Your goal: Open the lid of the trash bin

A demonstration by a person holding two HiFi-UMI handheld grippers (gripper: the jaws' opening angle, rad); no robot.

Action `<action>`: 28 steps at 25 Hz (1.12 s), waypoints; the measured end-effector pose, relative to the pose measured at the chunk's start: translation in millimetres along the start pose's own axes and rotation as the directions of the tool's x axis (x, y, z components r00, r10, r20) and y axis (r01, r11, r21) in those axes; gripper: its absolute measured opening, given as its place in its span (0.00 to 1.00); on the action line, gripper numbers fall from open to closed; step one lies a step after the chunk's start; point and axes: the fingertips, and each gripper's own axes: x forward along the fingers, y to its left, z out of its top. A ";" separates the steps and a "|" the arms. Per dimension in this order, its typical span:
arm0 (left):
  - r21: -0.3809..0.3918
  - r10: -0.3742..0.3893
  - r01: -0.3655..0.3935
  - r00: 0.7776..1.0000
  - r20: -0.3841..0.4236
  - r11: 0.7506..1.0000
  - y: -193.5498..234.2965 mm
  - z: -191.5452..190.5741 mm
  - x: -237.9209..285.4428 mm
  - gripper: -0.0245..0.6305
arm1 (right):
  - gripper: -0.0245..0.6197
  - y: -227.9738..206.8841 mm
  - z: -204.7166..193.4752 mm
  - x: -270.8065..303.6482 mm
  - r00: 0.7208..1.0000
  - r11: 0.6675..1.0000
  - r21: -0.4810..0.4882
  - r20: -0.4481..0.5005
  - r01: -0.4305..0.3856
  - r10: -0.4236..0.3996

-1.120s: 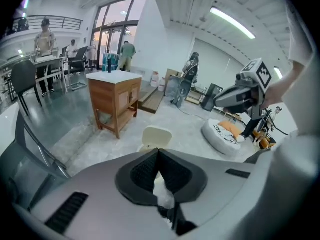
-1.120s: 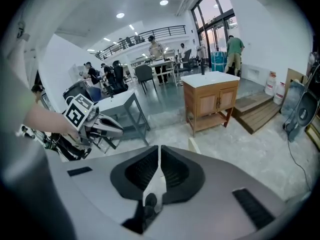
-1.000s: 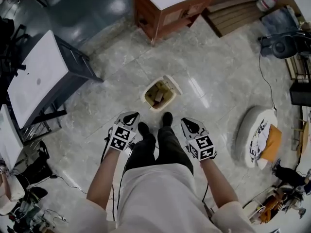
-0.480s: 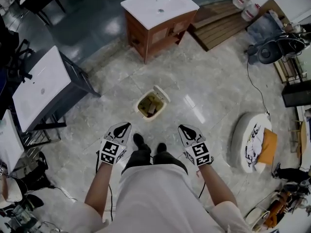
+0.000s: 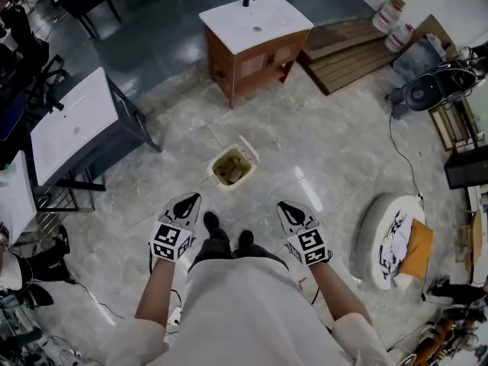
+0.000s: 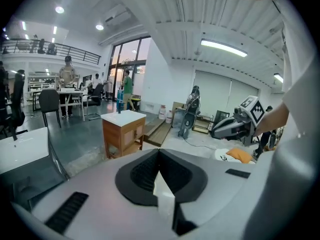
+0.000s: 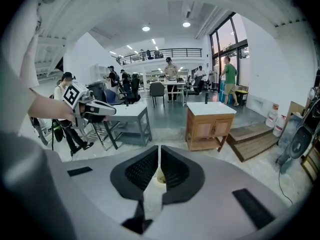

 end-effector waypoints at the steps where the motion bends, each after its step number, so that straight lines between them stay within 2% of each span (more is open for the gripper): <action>1: -0.006 0.010 -0.010 1.000 0.014 1.000 -5.8 3.6 -3.9 0.06 | 0.09 -1.0 0.2 -4.9 1.000 1.000 -0.004 0.007 -0.004 0.004; 7: -0.036 0.063 -0.060 0.994 0.085 0.998 -36.7 19.8 -27.3 0.06 | 0.09 -4.0 2.3 -27.0 0.998 0.998 -0.041 0.055 -0.041 0.043; 16: -0.040 0.156 -0.153 0.982 0.102 0.987 -54.6 20.4 -74.3 0.06 | 0.09 2.2 8.1 -41.5 0.991 0.996 -0.058 0.103 -0.075 0.081; 23: -0.053 0.182 -0.177 0.976 0.122 0.983 -50.7 13.0 -106.5 0.06 | 0.09 20.1 16.5 -47.0 0.989 0.997 -0.055 0.135 -0.054 0.061; 28: -0.041 0.156 -0.151 0.977 0.146 0.988 -43.9 17.0 -121.8 0.06 | 0.09 34.2 27.3 -50.3 0.986 0.999 -0.045 0.165 -0.015 0.022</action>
